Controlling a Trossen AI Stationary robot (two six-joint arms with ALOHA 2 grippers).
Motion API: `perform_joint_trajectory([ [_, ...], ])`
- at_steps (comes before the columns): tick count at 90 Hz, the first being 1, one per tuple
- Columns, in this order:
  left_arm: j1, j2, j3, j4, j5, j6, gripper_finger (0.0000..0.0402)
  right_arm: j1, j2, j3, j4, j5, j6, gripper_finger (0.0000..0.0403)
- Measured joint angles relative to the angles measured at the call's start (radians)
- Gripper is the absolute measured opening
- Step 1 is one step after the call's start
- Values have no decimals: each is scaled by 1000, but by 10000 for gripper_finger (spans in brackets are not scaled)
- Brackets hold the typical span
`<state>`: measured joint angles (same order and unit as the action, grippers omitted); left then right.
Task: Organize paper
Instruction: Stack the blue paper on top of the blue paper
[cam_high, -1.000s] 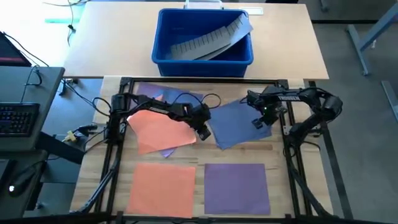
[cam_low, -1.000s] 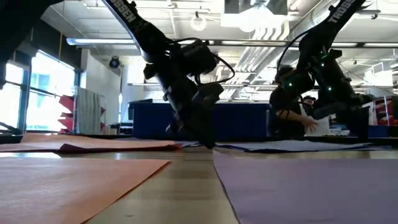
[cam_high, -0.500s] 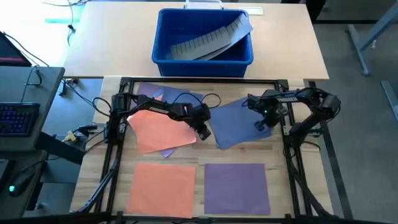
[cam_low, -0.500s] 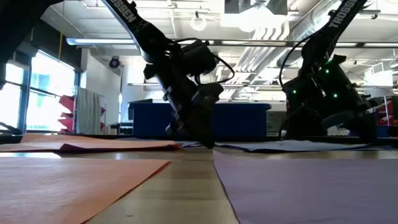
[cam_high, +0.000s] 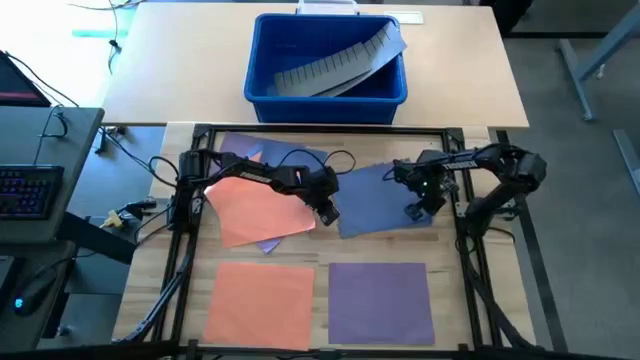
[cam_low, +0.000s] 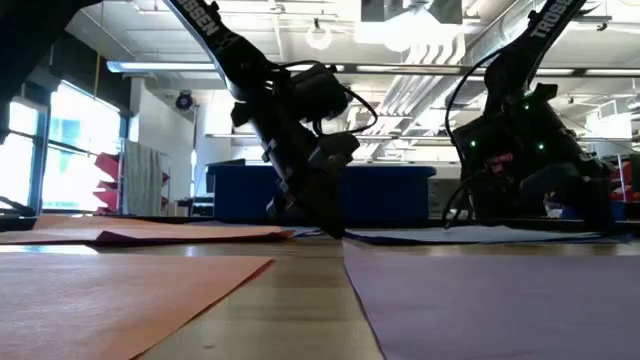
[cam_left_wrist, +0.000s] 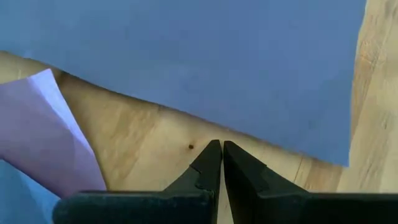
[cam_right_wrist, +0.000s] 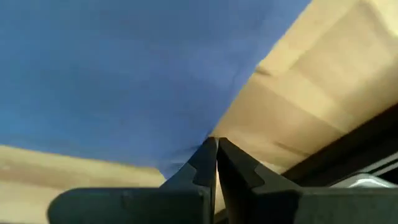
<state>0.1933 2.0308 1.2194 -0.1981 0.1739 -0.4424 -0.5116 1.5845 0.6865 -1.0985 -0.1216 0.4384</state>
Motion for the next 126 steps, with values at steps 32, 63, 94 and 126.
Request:
perform_joint_trajectory([
  [32, 2, -2, 0, 0, -36, -1, 0, 78, -9, 0, -87, -89, -16, 0],
  [63, 26, -100, 154, -142, -181, 116, 0, 360, -194, -1, -91, -181, 20, 0],
  [94, 46, -57, 200, -301, 296, 278, 0, 421, -224, -69, 101, -93, 342, 0],
  [126, 10, 34, 199, -373, 15, 267, 0, 315, -219, -145, 123, -11, 481, 0],
])
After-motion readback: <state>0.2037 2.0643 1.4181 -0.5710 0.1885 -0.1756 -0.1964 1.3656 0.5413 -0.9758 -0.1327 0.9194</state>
